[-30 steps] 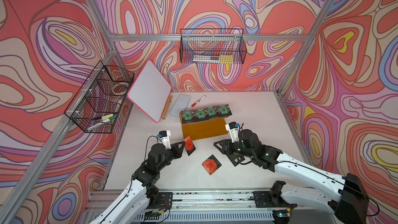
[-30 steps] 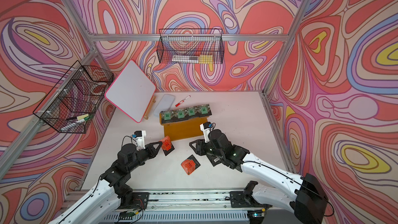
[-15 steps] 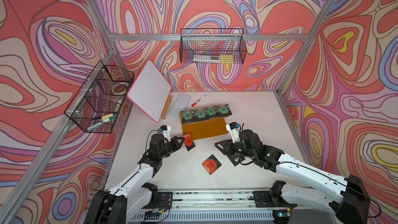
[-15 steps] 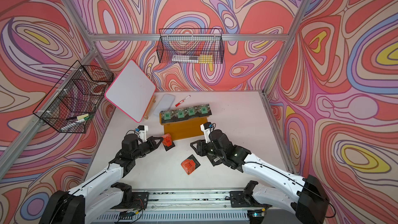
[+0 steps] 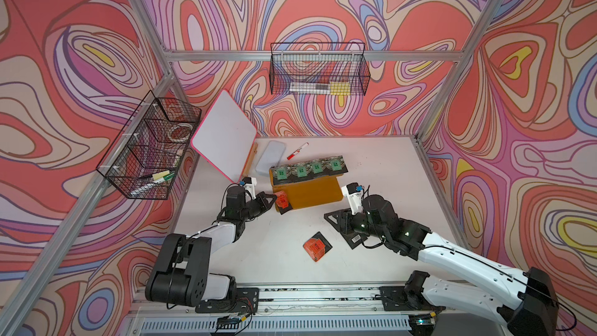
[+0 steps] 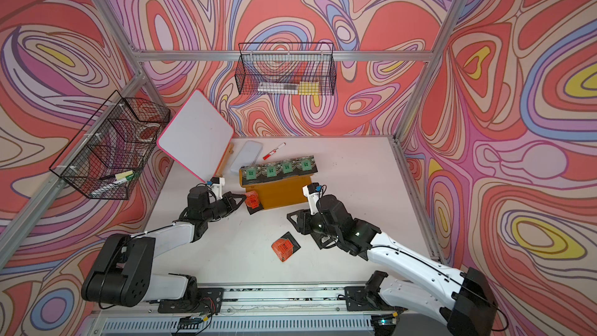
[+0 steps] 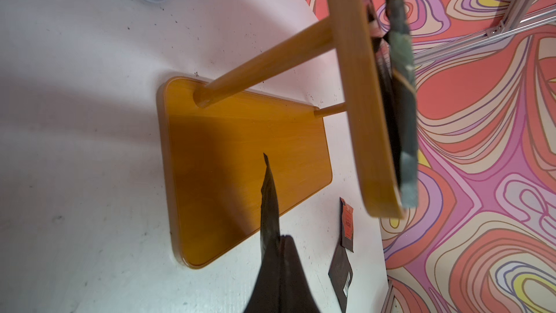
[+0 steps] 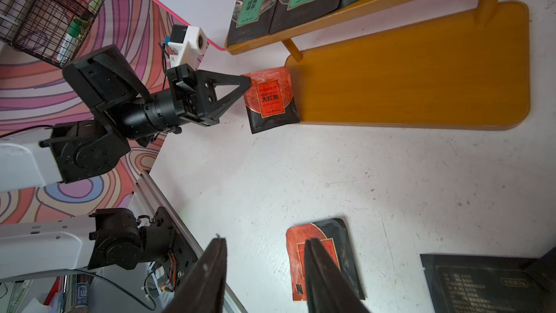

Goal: Place the tea bags on the shelf by color
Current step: Place the tea bag at the center of the board.

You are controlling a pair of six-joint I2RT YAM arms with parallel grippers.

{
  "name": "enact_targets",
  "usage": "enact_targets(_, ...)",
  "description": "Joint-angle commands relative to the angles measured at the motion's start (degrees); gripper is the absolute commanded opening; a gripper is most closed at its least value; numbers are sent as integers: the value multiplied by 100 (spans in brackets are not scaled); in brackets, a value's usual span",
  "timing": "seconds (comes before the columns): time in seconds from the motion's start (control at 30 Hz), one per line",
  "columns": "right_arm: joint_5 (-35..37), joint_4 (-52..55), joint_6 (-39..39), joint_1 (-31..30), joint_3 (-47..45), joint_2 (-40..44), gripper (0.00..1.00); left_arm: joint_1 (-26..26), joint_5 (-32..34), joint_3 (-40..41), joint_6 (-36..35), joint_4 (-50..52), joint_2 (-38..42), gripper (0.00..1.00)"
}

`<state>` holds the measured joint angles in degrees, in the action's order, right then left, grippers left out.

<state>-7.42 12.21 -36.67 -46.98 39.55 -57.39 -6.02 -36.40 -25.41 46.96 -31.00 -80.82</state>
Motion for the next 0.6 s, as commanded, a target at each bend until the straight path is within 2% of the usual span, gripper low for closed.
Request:
enact_targets(0.0, 84, 115, 81, -35, 9, 70, 44, 124, -267, -246, -226, -191, -327, 0)
enact_targets(0.27, 78, 133, 125, -38, 20, 44, 44, 266, -538, -896, -553, 213, -1054, 0)
enact_targets(0.57, 43, 106, 142, -35, 18, -18, 44, 321, -580, -1479, -1156, 1168, -1394, 0)
